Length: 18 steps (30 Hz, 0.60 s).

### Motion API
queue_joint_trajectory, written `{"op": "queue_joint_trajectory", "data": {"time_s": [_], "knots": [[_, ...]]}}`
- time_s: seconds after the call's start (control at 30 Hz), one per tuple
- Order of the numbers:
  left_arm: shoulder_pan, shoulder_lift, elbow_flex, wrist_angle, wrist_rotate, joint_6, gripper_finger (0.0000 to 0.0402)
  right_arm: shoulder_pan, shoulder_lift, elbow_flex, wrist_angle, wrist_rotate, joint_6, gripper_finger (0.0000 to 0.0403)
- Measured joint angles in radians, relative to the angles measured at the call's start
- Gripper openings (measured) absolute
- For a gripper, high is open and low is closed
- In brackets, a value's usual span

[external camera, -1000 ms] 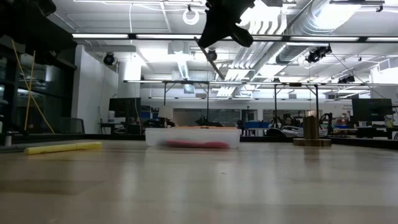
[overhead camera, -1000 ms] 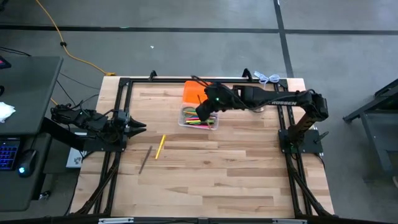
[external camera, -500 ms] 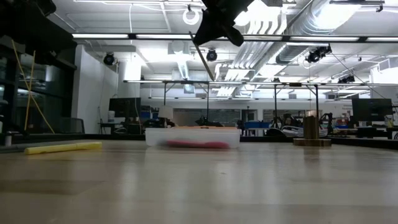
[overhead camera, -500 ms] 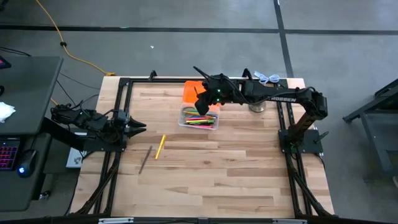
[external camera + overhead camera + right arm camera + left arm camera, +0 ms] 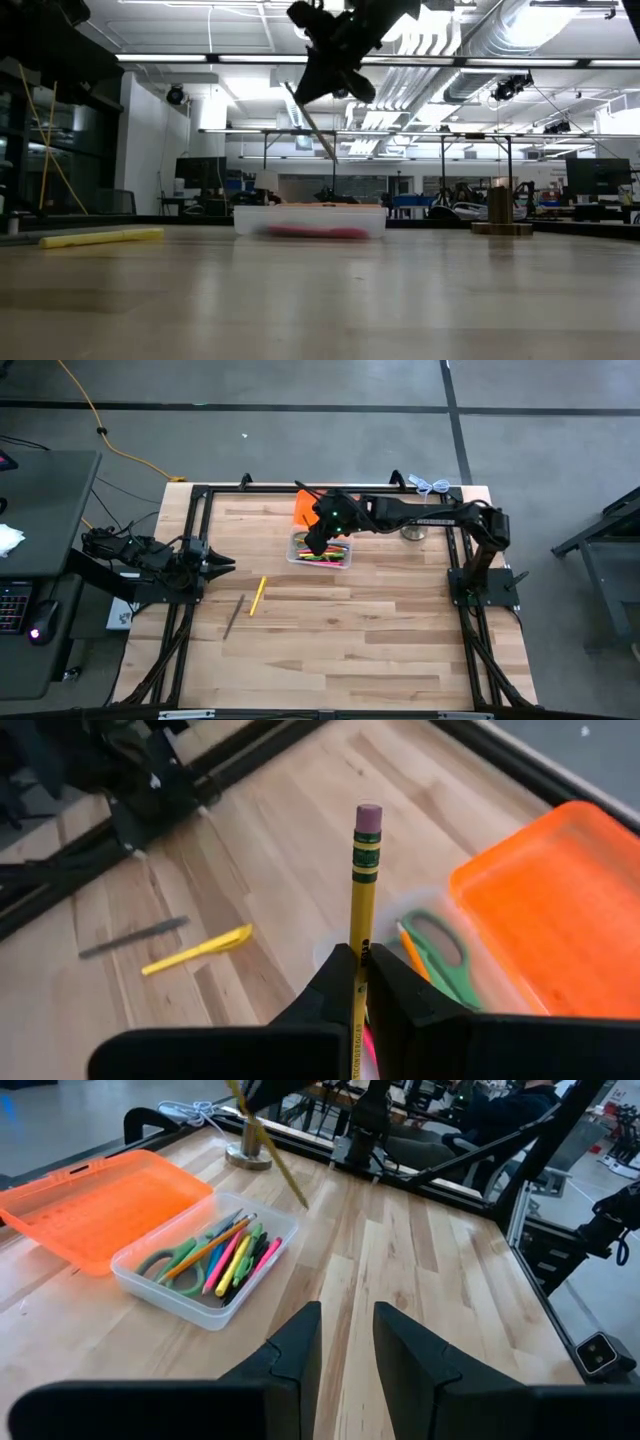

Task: Pick & place school supplies into a supply box
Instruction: Put the yellow pencil into the transparent supply box

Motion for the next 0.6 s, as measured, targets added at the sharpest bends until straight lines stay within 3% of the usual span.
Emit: {"op": "queue_joint_trajectory", "data": {"time_s": [0.6], "knots": [[0.000,0.000,0.000,0.000,-0.008,0.000,0.0122,-0.042,0.015,0.000,-0.004,-0.051,-0.195,0.0000]]}}
